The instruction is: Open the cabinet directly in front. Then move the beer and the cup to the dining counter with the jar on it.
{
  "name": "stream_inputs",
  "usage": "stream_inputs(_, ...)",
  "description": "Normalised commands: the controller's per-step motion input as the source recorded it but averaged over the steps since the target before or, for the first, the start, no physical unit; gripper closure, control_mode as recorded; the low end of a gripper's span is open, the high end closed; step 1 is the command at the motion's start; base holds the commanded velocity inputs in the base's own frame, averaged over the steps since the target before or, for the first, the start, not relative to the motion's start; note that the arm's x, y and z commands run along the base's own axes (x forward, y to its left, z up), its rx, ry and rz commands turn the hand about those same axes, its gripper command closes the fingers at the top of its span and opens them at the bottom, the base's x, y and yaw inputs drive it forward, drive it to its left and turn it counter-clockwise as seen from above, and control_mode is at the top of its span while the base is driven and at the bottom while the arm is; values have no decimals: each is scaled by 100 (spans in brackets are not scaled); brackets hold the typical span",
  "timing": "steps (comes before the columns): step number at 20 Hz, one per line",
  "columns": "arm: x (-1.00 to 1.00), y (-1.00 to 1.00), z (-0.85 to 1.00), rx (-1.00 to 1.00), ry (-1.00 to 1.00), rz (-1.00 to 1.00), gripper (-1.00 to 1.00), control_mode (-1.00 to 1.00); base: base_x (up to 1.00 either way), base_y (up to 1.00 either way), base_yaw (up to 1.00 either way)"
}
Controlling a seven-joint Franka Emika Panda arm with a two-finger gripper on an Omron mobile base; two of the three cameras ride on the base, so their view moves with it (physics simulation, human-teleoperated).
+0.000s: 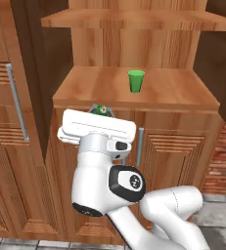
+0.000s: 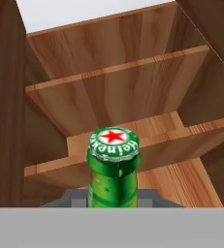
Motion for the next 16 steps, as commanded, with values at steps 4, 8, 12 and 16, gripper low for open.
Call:
stream_inputs(4, 0, 0, 0, 0, 0, 0, 100, 100, -71, -4, 83)
stream_inputs(8, 0, 0, 0, 0, 0, 0, 100, 100, -100, 0, 61)
stream_inputs(12, 0, 0, 0, 0, 0, 0, 100, 100, -47, 0, 91)
stream_inputs(16, 0, 0, 0, 0, 0, 0, 100, 100, -19, 0, 99)
